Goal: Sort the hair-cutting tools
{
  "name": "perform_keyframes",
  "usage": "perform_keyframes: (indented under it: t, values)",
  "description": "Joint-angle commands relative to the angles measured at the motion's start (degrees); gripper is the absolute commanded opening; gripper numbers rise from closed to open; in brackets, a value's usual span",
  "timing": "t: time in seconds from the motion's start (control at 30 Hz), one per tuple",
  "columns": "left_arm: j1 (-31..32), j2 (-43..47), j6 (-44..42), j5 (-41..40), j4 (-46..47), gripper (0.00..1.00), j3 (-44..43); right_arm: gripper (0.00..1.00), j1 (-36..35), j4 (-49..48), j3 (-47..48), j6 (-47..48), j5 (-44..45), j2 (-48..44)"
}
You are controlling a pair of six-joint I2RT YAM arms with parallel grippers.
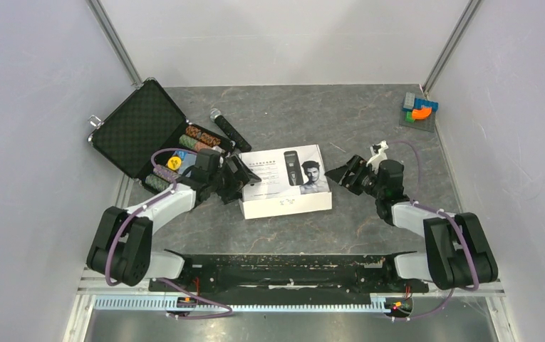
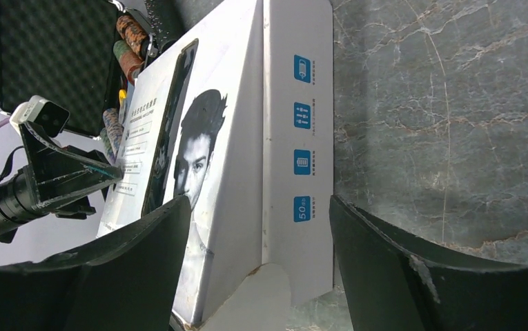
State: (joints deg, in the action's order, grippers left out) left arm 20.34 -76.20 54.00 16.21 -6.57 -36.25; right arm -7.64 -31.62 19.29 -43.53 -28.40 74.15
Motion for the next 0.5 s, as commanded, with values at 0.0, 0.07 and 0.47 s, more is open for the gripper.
perform_keyframes:
  t: [0.0, 0.07, 0.47]
  values:
    - [0.1, -4.3, 4.9, 3.9, 9.1, 1.0, -2.7, 0.76, 0.3, -5.2, 4.6, -0.3, -1.0, 3.8]
    - [0.1, -7.1, 5.3, 4.4, 10.8, 1.0, -5.1, 0.75, 0.7, -4.6, 6.6, 1.3, -1.0, 5.2]
    - [0.1, -7.9, -6.1, -1.1, 6.9, 1.0, -10.2, 0.75, 2.5, 5.9, 6.6, 19.0, -1.8, -2.5]
